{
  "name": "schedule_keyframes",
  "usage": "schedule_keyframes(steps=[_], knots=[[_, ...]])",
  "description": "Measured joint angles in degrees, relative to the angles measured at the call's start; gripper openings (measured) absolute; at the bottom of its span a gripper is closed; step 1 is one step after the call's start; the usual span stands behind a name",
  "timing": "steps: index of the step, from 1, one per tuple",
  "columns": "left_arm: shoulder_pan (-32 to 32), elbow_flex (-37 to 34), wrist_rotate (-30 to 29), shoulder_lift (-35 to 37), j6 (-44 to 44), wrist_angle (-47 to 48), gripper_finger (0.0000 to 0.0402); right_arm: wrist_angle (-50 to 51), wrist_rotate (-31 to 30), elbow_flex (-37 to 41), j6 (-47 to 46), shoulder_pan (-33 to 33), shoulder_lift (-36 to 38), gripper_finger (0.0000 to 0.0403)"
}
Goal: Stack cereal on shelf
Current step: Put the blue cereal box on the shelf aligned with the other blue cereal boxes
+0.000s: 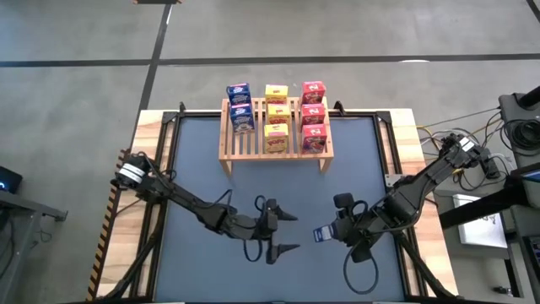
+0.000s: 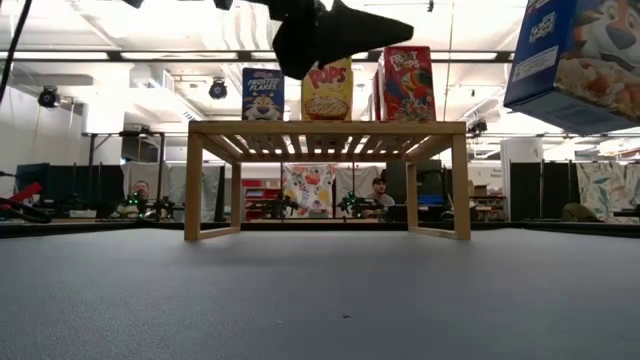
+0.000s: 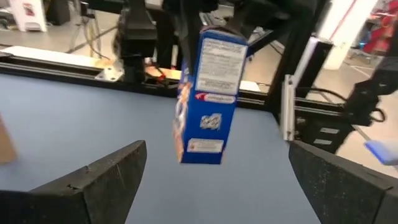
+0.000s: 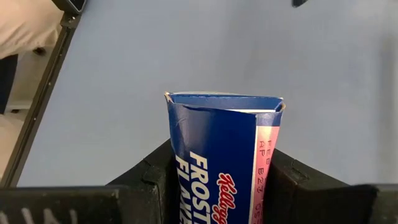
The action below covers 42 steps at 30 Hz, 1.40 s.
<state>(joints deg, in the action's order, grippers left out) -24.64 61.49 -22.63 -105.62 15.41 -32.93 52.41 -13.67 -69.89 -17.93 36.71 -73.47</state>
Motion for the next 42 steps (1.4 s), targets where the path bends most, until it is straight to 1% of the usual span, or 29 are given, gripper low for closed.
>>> schedule_keyframes(steps=[2,10,24,26,32,42], knots=[[-0.02,0.99,0.92,0.00,0.13,0.99,0.0378,-0.45,0.00,0.00,0.01,0.00,0.00,0.0150],[0.00,3.31,0.94,0.11,0.14,3.69,0.0378,-0.49,0.02,0.00,0.55,0.00,0.00,0.0150],[0.00,4.53,1.12,-0.46,1.20,3.91,0.0378,-0.94,-0.06,0.00,1.05,0.00,0.00,0.0150],[0.01,4.53,0.58,-0.46,1.62,3.98,0.0378,-1.51,-0.82,0.00,1.52,0.00,0.00,0.0150],[0.31,4.53,-3.66,-0.48,2.05,4.23,0.0378,-5.52,-2.45,0.00,4.03,-0.88,0.00,0.0150],[0.66,4.53,-3.94,-0.48,0.10,4.22,0.0378,-10.00,-4.39,0.00,8.64,-3.34,0.00,0.0150]])
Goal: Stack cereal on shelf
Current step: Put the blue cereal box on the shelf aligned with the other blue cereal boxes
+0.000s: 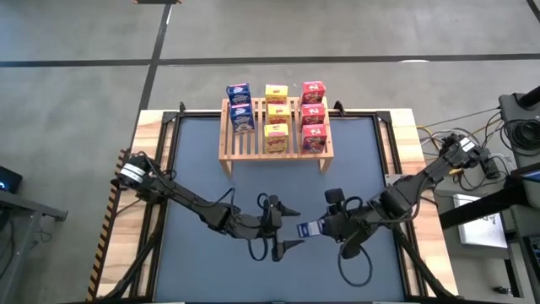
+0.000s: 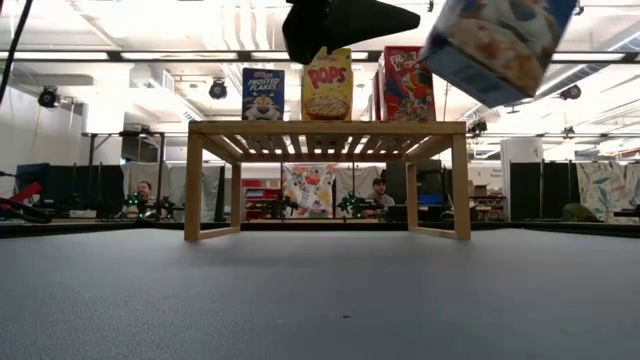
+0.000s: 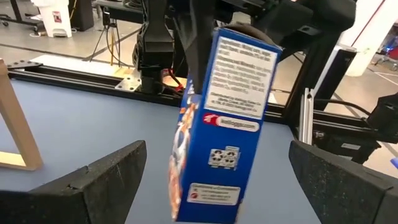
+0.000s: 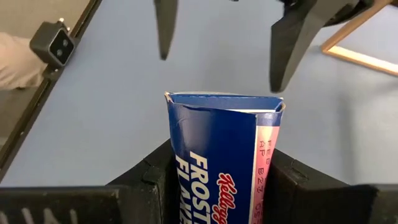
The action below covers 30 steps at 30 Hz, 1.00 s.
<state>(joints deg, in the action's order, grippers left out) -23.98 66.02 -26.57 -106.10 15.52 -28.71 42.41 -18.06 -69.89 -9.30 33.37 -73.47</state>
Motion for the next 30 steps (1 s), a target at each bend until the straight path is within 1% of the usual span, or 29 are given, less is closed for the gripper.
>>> schedule_keyframes(steps=[5,10,20,23,30], knots=[[0.08,0.00,-0.13,0.00,-1.44,0.03,0.0378,-0.01,-0.02,0.00,1.55,-1.20,0.00,0.0150],[0.22,0.00,-1.53,0.00,-2.92,0.04,0.0378,-1.30,-0.02,0.00,1.83,-2.12,0.00,0.0150],[0.58,0.00,-1.69,-0.01,-3.03,1.60,0.0378,-1.29,0.00,0.00,1.42,-2.19,0.00,0.0150],[0.59,0.00,-2.58,-0.04,-3.03,1.81,0.0378,-1.72,0.00,0.00,1.36,-2.30,0.00,0.0150],[0.64,0.00,-2.60,-0.04,-2.89,3.00,0.0378,-3.95,0.01,0.00,1.21,-2.30,0.00,0.0150]])
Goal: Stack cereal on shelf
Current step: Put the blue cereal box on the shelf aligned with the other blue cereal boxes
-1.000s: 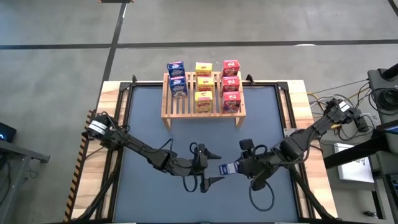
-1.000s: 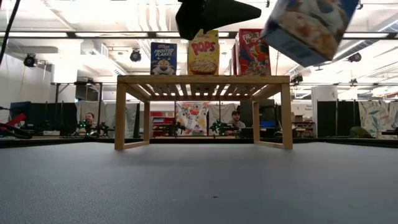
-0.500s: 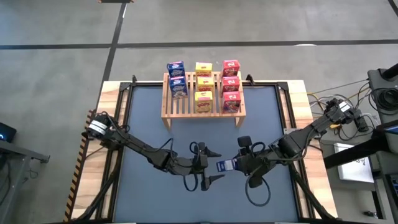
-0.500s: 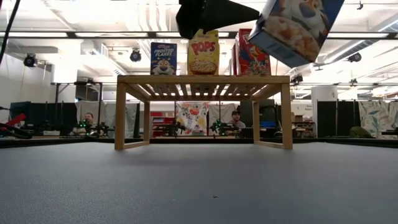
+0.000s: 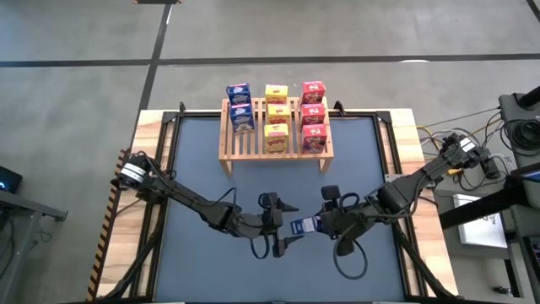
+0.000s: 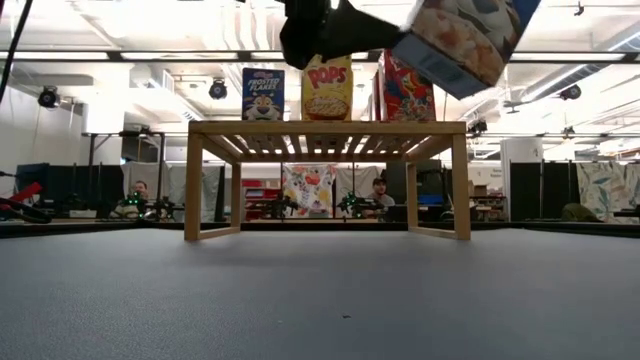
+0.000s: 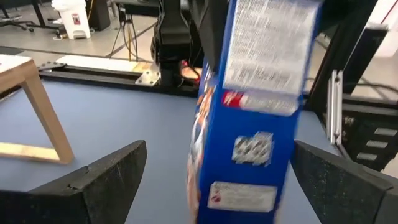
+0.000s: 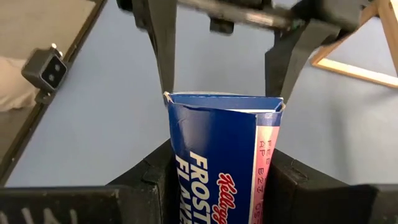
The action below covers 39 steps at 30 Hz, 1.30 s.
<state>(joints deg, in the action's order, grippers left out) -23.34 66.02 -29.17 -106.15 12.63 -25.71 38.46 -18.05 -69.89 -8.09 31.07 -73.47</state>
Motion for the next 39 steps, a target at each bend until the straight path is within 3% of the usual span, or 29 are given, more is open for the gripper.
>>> schedule_keyframes(steps=[10,15,28,35,39], knots=[[0.21,-0.02,0.00,0.00,0.34,1.22,0.0369,-1.60,0.01,0.00,0.17,0.00,0.00,0.0150],[0.37,-0.02,0.10,0.00,0.21,1.26,0.0327,-1.49,-0.15,0.00,0.28,-0.04,0.00,0.0150],[0.72,-0.02,1.97,0.00,-0.97,1.33,0.0172,-1.47,-0.03,0.00,0.49,-0.42,0.00,0.0150],[0.84,-0.02,1.92,-0.02,0.13,1.48,0.0154,-1.49,0.22,0.00,0.42,-0.48,0.00,0.0153],[0.84,-0.02,1.86,-0.17,0.02,1.50,0.0154,-1.47,0.48,0.01,1.28,-0.48,-0.01,0.0183]])
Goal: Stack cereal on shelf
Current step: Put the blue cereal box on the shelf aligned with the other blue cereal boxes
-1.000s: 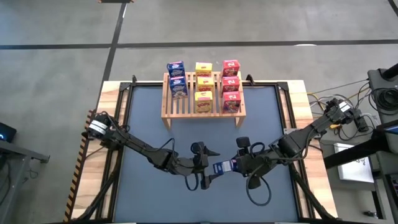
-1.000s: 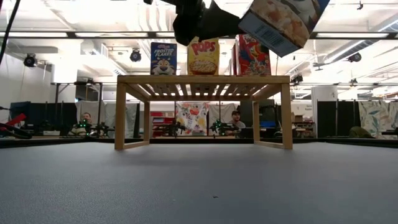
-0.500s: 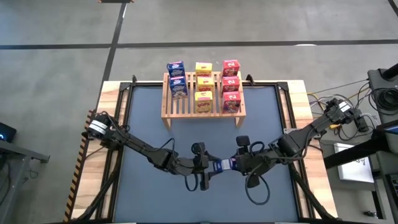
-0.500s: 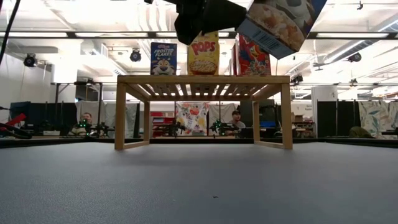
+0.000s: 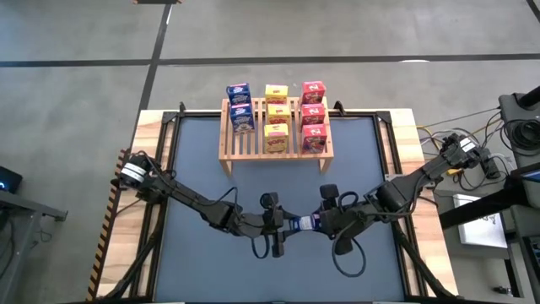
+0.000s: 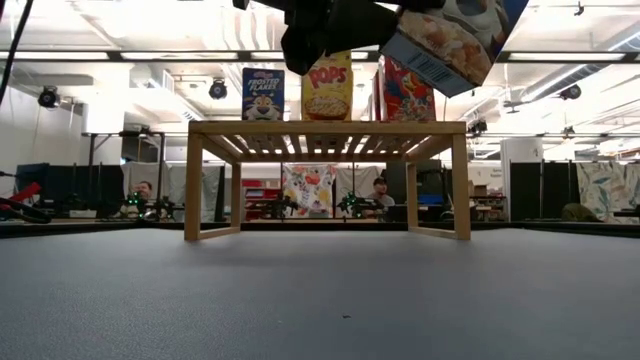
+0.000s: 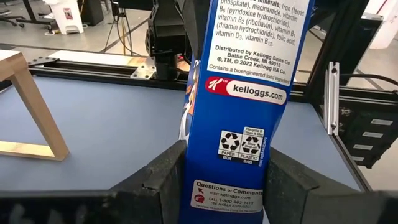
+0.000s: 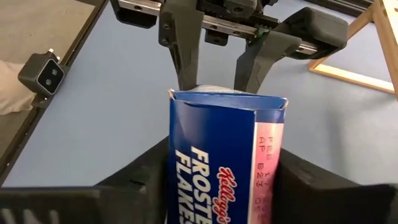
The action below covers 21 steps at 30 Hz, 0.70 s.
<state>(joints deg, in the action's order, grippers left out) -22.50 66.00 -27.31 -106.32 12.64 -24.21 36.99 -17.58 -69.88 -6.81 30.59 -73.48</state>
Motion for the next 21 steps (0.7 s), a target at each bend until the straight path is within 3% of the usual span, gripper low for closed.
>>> schedule_keyframes(steps=[6,10,17,21], knots=[[0.04,0.00,-0.32,0.07,-1.55,0.32,0.0156,0.37,0.43,-0.27,0.07,0.17,0.79,0.0250],[0.11,0.00,-0.46,0.40,-3.92,0.53,0.0157,4.65,0.31,-5.07,0.00,0.51,1.68,0.0283],[0.09,-1.47,-2.33,6.51,-8.84,3.98,0.0157,9.22,-1.16,-12.56,1.03,4.23,4.15,0.0298],[0.17,-7.18,-3.39,14.44,-10.49,3.32,0.0157,9.96,-6.84,-12.13,1.79,7.52,6.92,0.0295]])
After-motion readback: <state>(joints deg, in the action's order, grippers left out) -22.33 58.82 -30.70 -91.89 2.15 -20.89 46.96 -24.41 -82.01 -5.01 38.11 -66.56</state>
